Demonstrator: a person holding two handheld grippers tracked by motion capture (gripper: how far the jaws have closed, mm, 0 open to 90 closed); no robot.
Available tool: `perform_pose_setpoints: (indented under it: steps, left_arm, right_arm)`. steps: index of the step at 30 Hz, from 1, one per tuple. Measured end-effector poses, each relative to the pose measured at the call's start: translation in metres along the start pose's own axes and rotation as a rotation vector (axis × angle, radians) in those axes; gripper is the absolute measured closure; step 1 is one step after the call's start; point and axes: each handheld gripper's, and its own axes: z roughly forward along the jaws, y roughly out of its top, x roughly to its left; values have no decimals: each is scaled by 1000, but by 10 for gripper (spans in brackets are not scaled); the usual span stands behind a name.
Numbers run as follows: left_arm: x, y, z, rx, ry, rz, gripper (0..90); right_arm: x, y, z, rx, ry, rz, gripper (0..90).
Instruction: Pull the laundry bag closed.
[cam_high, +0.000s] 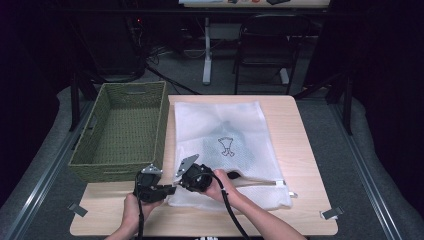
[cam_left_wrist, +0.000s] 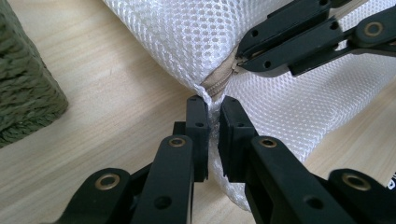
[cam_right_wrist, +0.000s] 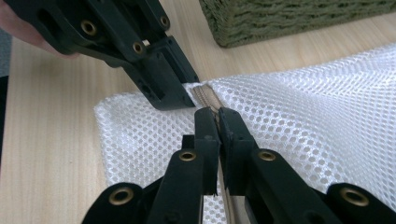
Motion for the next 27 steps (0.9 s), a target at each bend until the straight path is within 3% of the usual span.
perform_pose_setpoints:
  steps: [14,22,27]
  left_arm:
    - [-6,1,0,-1,15,33,844]
    - [-7,1,-1,-19,14,29,849]
    - [-8,2,-1,-15,20,37,848]
  right_arm:
    - [1,-5,0,26,-18,72,875]
    - [-6,-14,-3,10,4,164,876]
    - [-5,-17,-5,10,2,164,876]
